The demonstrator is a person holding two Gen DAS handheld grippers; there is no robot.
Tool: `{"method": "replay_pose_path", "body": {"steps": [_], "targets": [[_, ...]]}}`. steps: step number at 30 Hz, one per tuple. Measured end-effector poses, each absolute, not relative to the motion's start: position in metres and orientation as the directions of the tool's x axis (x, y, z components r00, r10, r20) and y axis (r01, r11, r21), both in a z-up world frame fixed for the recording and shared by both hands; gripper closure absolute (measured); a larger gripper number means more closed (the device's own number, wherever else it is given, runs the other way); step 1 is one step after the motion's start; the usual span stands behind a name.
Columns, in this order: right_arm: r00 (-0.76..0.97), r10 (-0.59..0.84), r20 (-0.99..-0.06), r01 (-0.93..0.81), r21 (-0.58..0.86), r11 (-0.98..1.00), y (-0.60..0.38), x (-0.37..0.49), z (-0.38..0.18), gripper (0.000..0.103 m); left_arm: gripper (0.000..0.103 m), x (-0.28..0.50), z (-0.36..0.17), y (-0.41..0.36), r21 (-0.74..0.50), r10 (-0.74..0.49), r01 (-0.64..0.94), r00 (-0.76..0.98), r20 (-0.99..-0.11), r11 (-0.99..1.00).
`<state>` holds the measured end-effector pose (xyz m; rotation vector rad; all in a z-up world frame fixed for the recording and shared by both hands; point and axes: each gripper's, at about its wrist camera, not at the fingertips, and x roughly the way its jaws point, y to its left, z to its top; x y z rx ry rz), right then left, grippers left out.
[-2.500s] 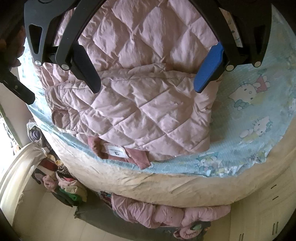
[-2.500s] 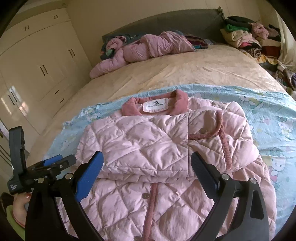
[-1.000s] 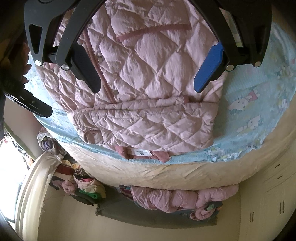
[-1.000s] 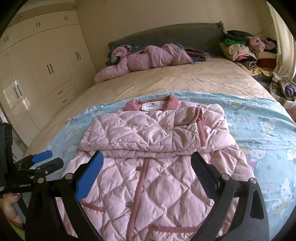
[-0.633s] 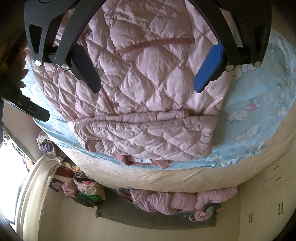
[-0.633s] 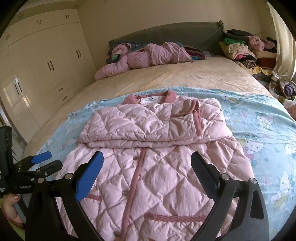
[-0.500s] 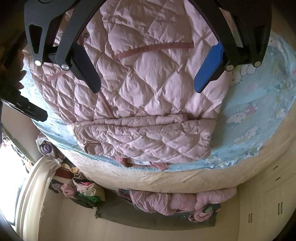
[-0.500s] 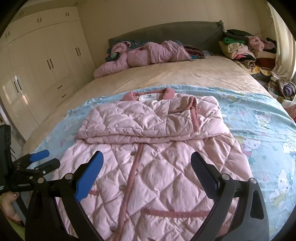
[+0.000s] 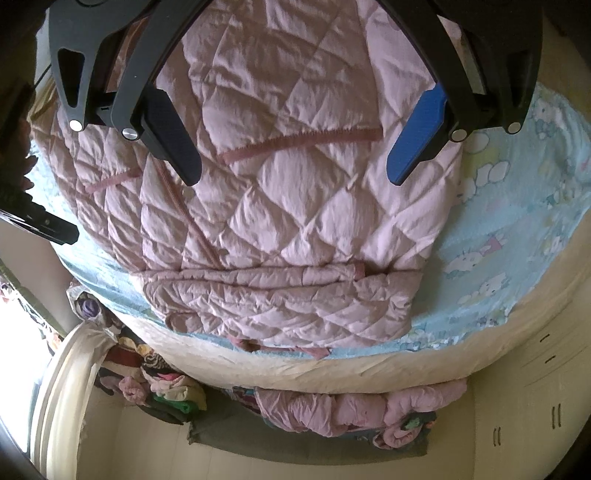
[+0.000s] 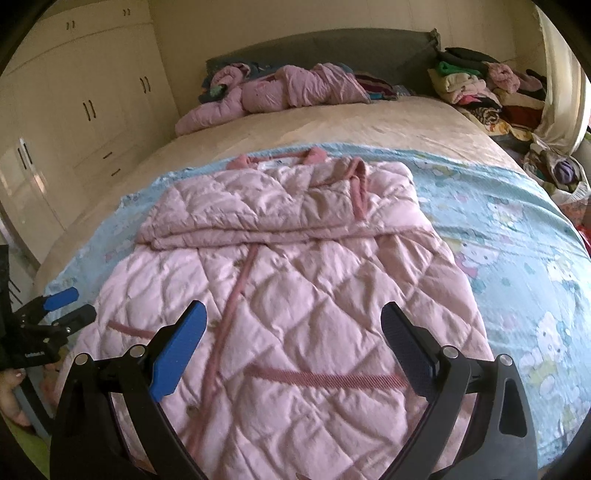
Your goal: Fold large clothes
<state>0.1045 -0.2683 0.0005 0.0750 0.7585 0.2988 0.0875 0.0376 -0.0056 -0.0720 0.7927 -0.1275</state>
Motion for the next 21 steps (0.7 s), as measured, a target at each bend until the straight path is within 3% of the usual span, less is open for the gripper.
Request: {"method": "replay_pose_path", "body": {"steps": [21], "targets": [[0.626,0.182,-0.758,-0.120,0.138,0.983,-0.331,0.084,-0.047,0.008,0.009,0.039,-0.043,0.107,-0.107,-0.037,-0.070,0.646,-0.762,0.992]]}}
